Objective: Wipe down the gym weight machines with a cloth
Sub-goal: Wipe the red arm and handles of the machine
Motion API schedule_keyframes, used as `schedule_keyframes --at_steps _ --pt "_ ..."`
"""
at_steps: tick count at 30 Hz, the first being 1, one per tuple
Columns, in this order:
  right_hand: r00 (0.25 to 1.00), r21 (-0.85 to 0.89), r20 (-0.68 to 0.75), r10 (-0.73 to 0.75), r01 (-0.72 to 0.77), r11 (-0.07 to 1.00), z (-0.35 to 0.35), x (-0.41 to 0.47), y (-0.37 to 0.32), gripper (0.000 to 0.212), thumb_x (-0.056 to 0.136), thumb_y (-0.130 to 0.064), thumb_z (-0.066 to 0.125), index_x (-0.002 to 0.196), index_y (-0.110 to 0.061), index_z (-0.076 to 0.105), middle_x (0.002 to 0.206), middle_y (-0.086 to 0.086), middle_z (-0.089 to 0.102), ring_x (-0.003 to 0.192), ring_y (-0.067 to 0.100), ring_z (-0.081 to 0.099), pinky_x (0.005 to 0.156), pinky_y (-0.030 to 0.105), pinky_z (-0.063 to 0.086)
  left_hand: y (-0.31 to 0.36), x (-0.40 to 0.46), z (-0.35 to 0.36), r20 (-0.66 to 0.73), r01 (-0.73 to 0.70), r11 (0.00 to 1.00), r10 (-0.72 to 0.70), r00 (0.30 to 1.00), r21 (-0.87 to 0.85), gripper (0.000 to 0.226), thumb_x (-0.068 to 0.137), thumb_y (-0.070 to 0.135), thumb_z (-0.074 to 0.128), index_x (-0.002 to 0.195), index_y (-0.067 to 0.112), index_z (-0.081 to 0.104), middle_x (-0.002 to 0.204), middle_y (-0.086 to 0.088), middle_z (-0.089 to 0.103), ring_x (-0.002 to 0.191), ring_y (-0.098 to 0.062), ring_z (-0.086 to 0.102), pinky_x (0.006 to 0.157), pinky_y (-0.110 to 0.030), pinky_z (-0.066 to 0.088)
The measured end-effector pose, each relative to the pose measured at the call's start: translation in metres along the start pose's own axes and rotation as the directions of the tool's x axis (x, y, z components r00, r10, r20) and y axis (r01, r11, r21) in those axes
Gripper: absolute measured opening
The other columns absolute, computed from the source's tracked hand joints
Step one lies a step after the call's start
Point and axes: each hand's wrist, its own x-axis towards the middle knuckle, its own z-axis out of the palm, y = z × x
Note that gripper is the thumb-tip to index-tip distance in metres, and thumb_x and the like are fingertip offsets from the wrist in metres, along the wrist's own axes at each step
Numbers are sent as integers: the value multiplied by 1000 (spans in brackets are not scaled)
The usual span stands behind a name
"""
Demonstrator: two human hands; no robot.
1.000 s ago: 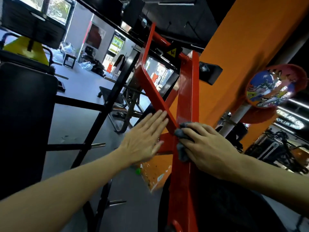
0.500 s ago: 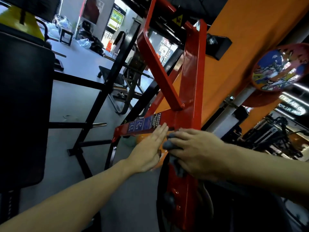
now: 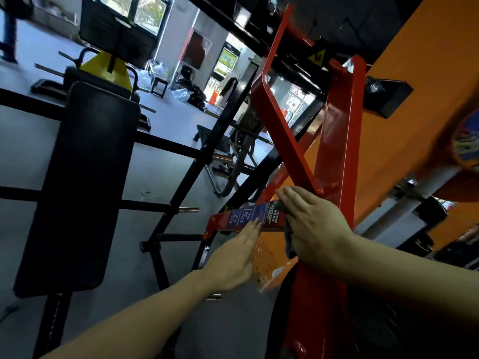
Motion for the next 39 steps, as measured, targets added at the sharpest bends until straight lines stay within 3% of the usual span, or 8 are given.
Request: schedule_keyframes --at_steps 2,4,8,12,19,24,30,39 --pt "983 -169 157 -93 120 978 -4 13 -3 62 106 -44 5 158 -14 -9 167 14 -17 152 27 -23 122 42 -16 -8 2 1 8 43 999 -43 999 12 91 94 12 49 161 24 -10 165 13 -18 156 -9 1 123 -36 27" --pt "959 -297 247 -142 214 931 -6 26 -6 71 105 -45 17 157 -4 -10 162 21 -27 151 34 -25 123 48 -13 -10 6 4 6 73 997 -73 997 -1 90 95 12 49 161 24 -11 161 17 -19 156 -11 2 122 -36 29" --pt "940 -304 322 -112 214 928 3 38 -7 71 104 -46 17 159 -6 -5 163 22 -24 152 36 -22 125 51 -8 -11 17 14 14 129 989 -128 992 -77 90 96 11 51 161 21 -11 168 10 -14 156 -10 0 124 -31 22" --pt "891 -177 443 -102 198 964 -6 47 -7 68 106 -46 22 161 -8 4 164 23 -19 153 37 -16 125 51 -4 -20 35 24 31 159 981 -157 987 -109 95 94 16 57 162 21 -9 169 8 -15 156 -12 4 120 -33 29" --pt "812 -143 582 -46 157 977 1 72 -24 68 109 -44 22 160 -9 -7 162 25 -23 152 40 -16 125 50 -4 -45 64 40 -8 185 976 -187 982 -117 92 100 37 57 162 21 -8 170 5 -13 155 -23 15 121 -39 28" --pt "779 -89 626 -42 125 988 9 90 -36 74 108 -46 25 159 -9 -13 161 23 -28 152 38 -21 125 47 -8 -69 67 50 50 119 987 -114 992 -107 101 98 30 61 160 22 -17 167 6 -22 156 -17 1 124 -40 24" --pt "751 -90 658 -50 144 985 29 119 -55 81 105 -51 30 158 -8 -15 161 23 -28 152 38 -22 124 49 -10 -92 64 42 101 12 976 11 995 -217 102 93 19 63 161 17 -13 161 15 -27 155 -7 -7 125 -38 20" --pt "756 10 648 -91 111 994 57 164 -86 75 107 -48 26 160 -9 -9 164 21 -24 153 35 -19 124 47 -11 -122 71 21 189 -57 971 103 977 -230 103 92 20 66 162 19 -9 169 6 -15 152 -26 23 113 -42 40"
